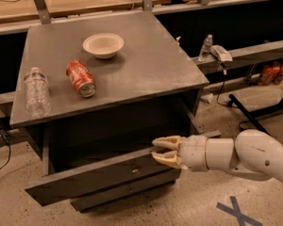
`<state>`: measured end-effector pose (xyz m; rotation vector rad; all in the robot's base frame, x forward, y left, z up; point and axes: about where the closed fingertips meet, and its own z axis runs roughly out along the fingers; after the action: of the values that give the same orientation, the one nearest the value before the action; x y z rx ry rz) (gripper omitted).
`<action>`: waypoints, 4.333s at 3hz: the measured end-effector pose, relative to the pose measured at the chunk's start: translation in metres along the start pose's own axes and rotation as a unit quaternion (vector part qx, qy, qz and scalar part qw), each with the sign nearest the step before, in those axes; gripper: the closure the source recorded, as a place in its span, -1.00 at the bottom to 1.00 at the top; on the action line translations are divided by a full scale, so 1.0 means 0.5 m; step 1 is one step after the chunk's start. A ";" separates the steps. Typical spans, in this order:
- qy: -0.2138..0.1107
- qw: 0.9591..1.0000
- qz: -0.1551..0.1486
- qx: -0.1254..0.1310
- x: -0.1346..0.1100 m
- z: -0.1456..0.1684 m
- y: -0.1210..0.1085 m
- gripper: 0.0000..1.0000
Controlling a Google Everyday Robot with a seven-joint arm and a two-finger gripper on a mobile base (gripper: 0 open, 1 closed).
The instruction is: Close top drawer
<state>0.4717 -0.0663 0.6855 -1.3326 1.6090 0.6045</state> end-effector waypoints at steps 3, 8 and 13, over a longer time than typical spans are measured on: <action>-0.009 0.999 -0.048 -0.021 -0.091 -0.026 -0.012 -0.33; 0.088 0.994 -0.009 -0.056 0.077 0.053 0.113 1.00; 0.103 0.995 0.014 -0.005 0.085 0.199 -0.048 1.00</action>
Offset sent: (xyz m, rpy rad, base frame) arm -0.0032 0.0022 0.0522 0.0644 -0.0716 0.0982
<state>0.5291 -0.0115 0.6081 -1.4194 1.7939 0.5047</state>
